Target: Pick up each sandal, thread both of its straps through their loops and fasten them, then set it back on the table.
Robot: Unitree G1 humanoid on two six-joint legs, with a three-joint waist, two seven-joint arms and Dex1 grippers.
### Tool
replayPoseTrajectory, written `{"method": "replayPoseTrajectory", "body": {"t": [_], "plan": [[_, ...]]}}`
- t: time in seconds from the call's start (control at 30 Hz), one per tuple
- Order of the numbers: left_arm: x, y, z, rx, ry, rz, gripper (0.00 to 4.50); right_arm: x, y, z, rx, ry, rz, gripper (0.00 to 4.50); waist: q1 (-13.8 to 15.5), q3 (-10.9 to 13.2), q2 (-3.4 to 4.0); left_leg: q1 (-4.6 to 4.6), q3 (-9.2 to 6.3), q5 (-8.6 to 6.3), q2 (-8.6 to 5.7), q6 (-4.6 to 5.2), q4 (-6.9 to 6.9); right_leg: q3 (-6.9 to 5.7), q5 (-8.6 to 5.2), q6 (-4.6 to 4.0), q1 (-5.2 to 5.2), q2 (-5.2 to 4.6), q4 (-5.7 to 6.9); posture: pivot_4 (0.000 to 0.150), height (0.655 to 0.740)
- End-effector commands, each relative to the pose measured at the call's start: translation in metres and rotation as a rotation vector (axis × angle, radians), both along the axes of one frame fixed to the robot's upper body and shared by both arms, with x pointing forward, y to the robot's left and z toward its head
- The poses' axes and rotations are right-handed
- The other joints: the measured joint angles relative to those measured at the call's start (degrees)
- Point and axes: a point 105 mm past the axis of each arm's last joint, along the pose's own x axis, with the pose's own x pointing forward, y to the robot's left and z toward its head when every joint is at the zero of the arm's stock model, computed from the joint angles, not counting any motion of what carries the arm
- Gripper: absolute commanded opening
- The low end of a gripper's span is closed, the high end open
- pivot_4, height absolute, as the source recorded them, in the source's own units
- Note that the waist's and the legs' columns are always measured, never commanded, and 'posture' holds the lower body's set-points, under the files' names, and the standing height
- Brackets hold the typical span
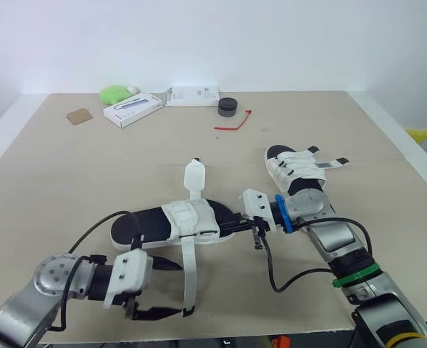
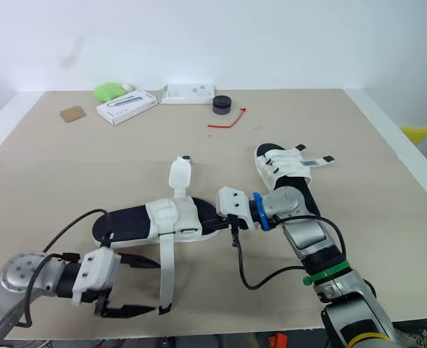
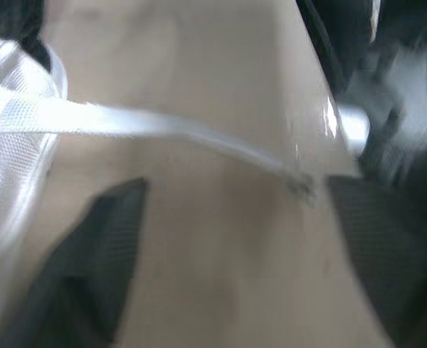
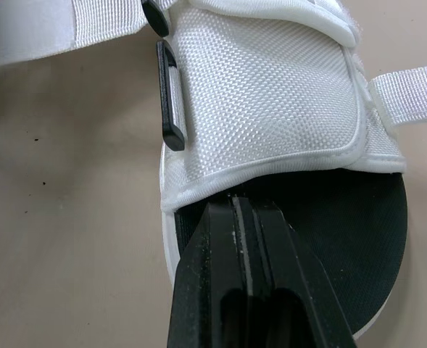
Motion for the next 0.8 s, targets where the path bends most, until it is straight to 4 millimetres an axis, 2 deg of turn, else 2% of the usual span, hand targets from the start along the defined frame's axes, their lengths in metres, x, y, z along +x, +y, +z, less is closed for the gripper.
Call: {"method": "replayPoseTrajectory", "body": {"t": [0.03, 0.23, 0.33, 0.6, 0.8], "plan": [[0.000, 0.002, 0.012, 0.061, -0.319, -0.156, 4.39, -0.001, -0.001, -0.002, -0.026, 0.003, 0.016, 0.00, 0.0, 0.0, 0.00, 0.00, 0.01, 0.00, 0.00, 0.00, 0.00, 0.00, 0.00, 0.00, 0.00, -0.01, 0.00, 0.150, 0.7400], [0.017, -0.002, 0.029, 0.056, -0.743, -0.317, 4.39, 0.001, 0.000, -0.001, -0.028, 0.001, 0.020, 0.00, 0.1, 0.0, 0.00, 0.03, 0.12, 0.01, -0.01, 0.02, 0.00, 0.01, 0.09, 0.02, 0.02, -0.11, -0.02, 0.150, 0.7400], [0.026, -0.011, 0.026, 0.056, -0.880, -0.375, 4.39, 0.002, 0.001, 0.000, -0.027, -0.001, 0.022, 0.00, 0.0, 0.0, 0.00, 0.03, 0.19, 0.00, 0.01, 0.03, 0.00, 0.01, 0.26, 0.24, 0.01, -0.14, -0.05, 0.150, 0.7400], [0.027, -0.032, 0.016, 0.016, -0.883, -0.466, 4.39, 0.003, 0.000, 0.001, -0.029, -0.007, 0.016, 0.00, 0.0, 0.0, -0.02, 0.04, 0.38, -0.07, 0.11, 0.16, 0.00, 0.03, 0.44, 0.20, 0.01, -0.14, -0.18, 0.150, 0.7400], [0.021, -0.039, 0.015, 0.005, -0.848, -0.508, 4.39, 0.001, -0.002, 0.001, -0.030, -0.007, 0.010, 0.00, 0.0, 0.0, -0.01, 0.06, 0.43, -0.07, 0.13, 0.16, 0.00, 0.04, 0.44, 0.25, 0.01, -0.11, -0.18, 0.150, 0.7400]]}}
